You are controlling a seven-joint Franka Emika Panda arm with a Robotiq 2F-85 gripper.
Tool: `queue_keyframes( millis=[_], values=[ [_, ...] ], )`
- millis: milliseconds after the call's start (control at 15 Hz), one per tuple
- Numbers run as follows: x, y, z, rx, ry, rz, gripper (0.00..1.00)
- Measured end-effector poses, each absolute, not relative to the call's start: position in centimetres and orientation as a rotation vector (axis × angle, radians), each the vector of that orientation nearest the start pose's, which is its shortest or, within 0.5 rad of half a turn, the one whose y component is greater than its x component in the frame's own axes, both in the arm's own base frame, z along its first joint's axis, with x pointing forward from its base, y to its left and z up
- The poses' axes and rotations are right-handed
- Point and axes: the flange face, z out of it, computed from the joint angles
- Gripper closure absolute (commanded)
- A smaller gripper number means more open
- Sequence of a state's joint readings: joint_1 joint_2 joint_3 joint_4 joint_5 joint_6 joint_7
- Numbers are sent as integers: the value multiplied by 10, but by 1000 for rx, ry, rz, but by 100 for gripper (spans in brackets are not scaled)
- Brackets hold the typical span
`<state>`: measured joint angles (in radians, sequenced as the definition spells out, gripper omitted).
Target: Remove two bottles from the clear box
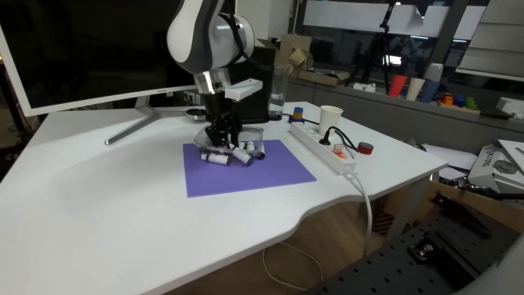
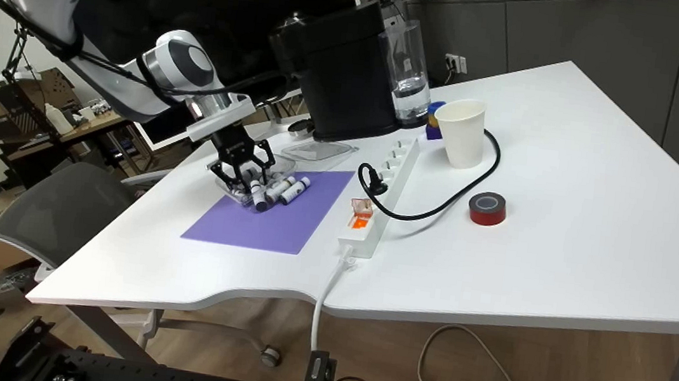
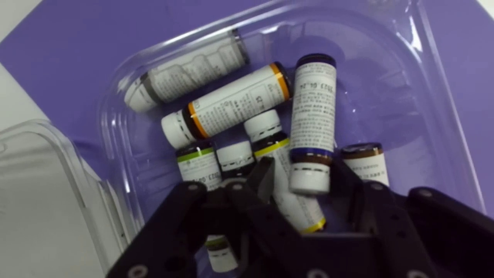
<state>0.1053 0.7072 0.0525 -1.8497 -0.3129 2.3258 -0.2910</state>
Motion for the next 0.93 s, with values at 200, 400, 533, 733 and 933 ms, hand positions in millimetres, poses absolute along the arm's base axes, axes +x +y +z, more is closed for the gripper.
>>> queue_keyframes(
  millis=[200, 400, 533, 733, 933],
  values=[
    [603, 88, 118, -3072, -1103, 407, 93],
    [603, 88, 118, -3069, -1108, 406, 93],
    [603, 88, 119, -3070, -1107, 404, 93],
    [604, 86, 127, -3077, -1100, 388, 93],
    [607, 83, 151, -3093, -1061, 339, 93]
  ],
)
